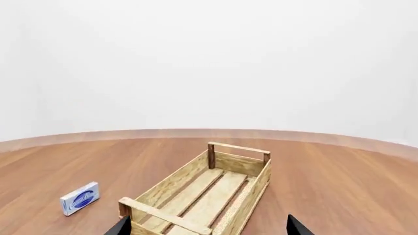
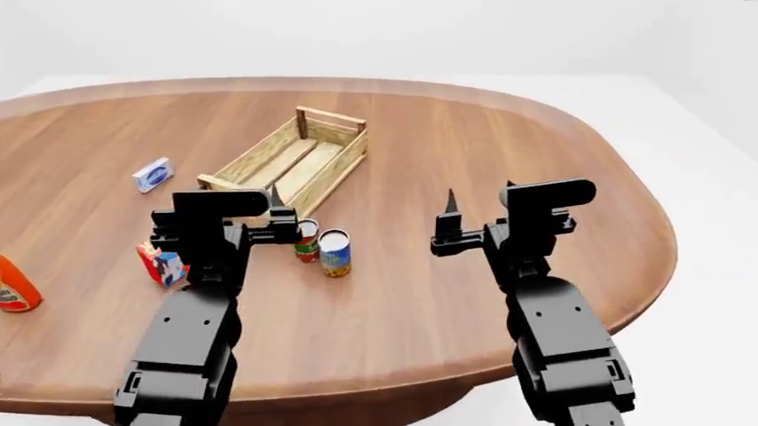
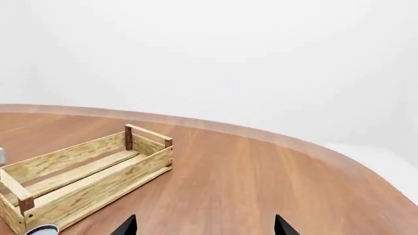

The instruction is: Pick up the ketchup, and put it in the wooden tray.

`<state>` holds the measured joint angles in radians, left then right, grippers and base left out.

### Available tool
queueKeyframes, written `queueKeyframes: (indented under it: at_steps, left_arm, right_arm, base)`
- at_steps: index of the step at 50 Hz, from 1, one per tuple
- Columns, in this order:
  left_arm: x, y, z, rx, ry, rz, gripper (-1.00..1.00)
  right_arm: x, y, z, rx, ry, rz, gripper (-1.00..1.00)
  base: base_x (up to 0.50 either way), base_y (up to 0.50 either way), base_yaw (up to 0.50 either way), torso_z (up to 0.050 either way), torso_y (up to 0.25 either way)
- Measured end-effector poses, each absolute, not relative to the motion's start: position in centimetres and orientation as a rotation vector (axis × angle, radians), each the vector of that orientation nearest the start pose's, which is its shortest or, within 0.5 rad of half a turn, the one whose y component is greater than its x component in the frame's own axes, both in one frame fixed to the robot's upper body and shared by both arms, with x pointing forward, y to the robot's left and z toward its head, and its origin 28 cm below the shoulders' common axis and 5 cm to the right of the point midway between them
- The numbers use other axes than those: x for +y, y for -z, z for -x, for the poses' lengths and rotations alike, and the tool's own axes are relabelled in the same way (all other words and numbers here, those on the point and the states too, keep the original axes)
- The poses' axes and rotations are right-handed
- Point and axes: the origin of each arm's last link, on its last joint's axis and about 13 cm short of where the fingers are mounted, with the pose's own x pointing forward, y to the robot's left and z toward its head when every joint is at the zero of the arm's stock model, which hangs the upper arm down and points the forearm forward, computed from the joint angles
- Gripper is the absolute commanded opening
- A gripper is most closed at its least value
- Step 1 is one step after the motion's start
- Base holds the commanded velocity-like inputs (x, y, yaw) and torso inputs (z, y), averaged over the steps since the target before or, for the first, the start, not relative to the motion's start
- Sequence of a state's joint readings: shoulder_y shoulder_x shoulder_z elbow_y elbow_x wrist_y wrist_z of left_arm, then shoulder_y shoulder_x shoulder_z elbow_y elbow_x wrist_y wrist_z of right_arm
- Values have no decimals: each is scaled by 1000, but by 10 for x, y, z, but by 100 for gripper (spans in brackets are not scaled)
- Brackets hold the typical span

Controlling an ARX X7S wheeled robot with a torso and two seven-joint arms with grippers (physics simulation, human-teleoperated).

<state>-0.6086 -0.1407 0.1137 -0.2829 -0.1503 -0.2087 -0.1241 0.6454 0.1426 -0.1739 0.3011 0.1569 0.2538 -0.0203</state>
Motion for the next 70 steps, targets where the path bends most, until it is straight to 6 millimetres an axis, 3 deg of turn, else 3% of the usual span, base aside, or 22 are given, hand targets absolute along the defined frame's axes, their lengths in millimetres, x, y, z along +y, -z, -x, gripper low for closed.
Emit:
queueKeyframes:
  at_steps: [18,59,70]
  left_arm:
    - [229,-114,-345,-118,-76,-26,100]
    - [236,-117,-343,-134,-128,-20,100]
    - [241,-119,-343,-134,-139,-25,100]
  right_arm:
    - [-108,-120,-350,-94,-134,83,100]
    - [-104,-132,-353,-126,-198,120,100]
    - [-101,-136,-356,-124,-192,130,100]
  base:
    - [174,0,0,0,0]
    - [164,21,500,0,0]
    - [8,88,0,0,0]
